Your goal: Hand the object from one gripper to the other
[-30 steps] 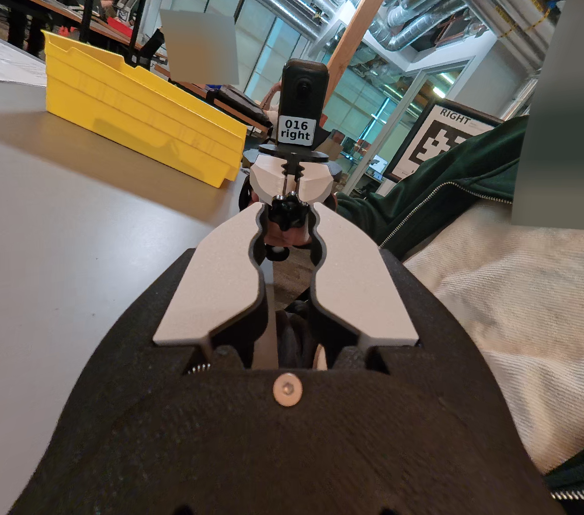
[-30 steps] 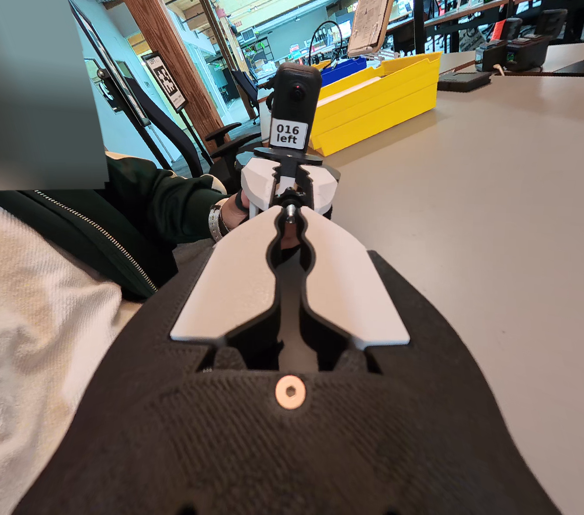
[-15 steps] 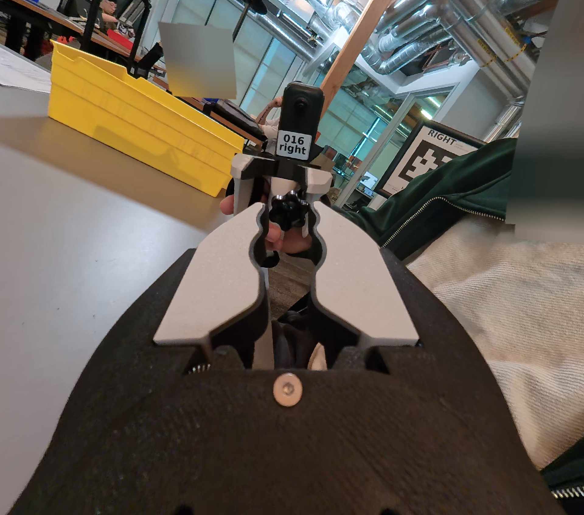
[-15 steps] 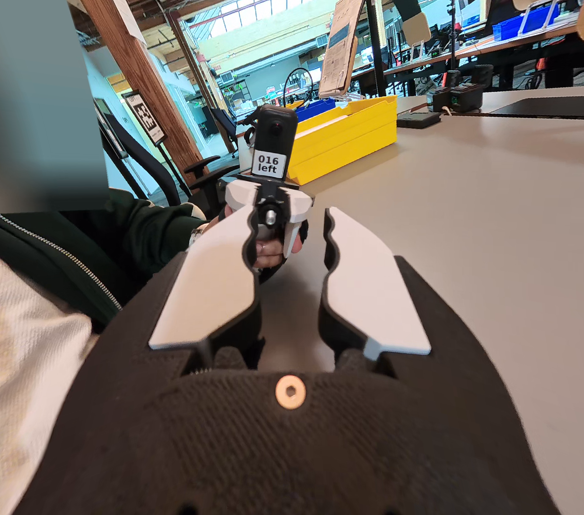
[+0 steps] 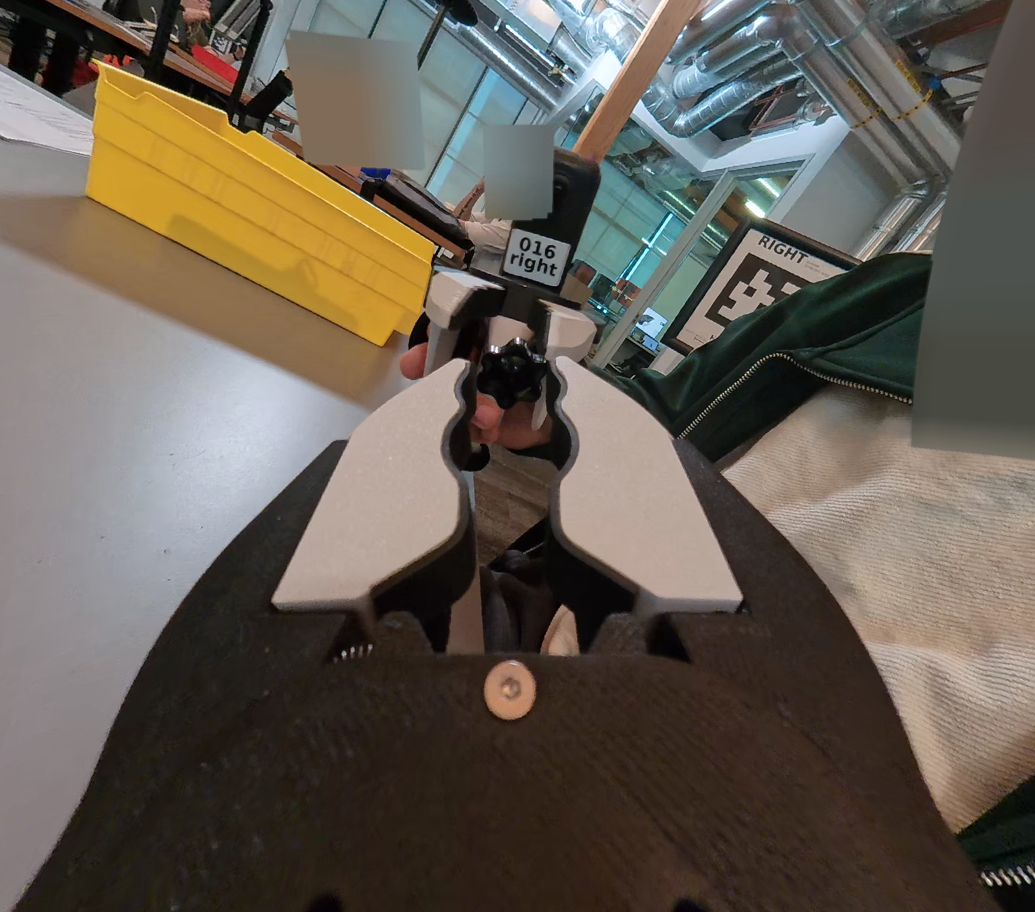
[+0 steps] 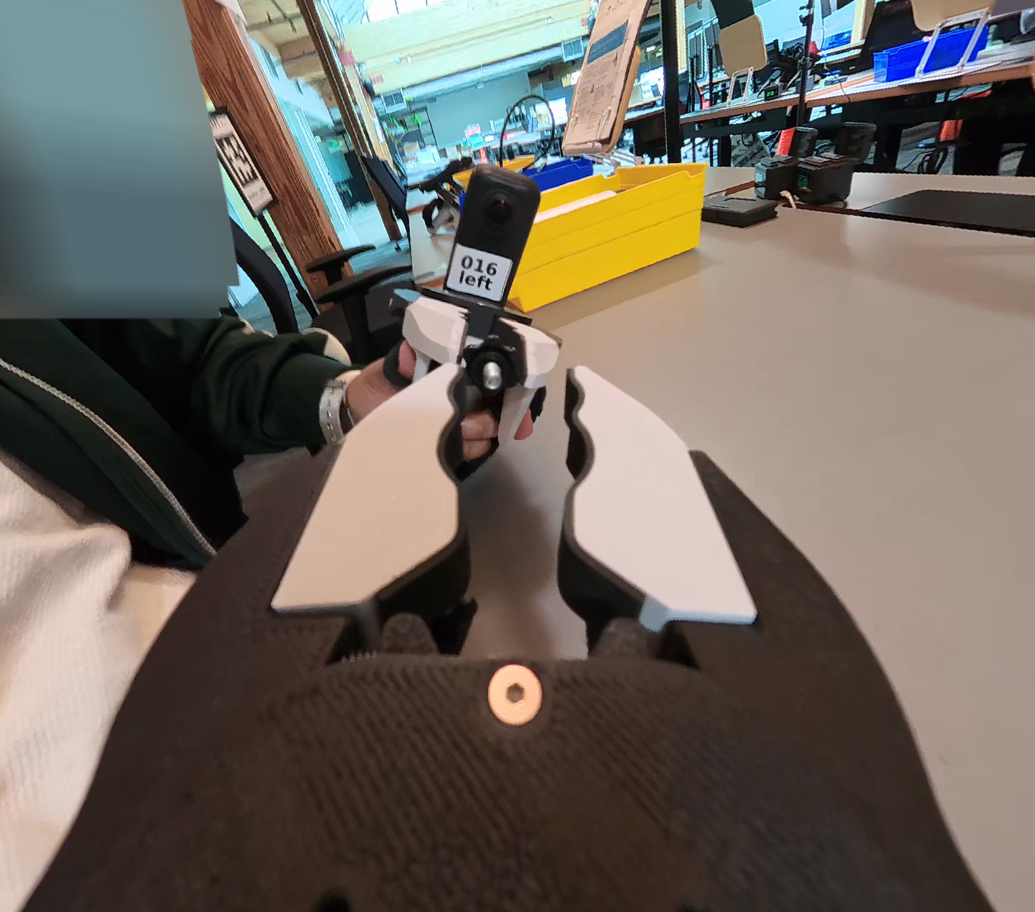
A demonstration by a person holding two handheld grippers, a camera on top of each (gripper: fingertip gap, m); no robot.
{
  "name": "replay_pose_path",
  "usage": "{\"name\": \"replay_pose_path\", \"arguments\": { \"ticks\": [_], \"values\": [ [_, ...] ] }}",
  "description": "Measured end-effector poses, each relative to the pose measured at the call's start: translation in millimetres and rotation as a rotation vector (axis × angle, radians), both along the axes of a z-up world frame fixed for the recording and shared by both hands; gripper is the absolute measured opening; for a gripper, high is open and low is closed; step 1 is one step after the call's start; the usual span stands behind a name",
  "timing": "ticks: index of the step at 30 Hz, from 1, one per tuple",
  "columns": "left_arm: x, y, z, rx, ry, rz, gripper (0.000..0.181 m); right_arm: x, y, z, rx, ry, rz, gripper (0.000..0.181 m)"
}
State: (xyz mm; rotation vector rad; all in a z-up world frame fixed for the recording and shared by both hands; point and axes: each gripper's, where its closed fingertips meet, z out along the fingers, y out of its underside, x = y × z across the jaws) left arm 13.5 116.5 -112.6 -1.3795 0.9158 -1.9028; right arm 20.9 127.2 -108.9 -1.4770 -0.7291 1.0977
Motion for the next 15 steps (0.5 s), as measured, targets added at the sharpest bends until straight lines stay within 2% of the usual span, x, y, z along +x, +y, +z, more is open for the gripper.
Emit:
{"name": "replay_pose_path", "arguments": {
  "ticks": [9, 15],
  "values": [
    [5.1, -6.5, -5.0, 0.082, 0.052, 0.008, 0.024, -9.8, -10.5, -8.0, 0.071, -0.119, 0.032, 0.007],
    [5.4, -5.4, -3.5, 0.076, 0.040, 0.020, 0.025, -9.1, -11.3, -7.4, 0.052, -0.119, 0.041, 0.006]
  ]
}}
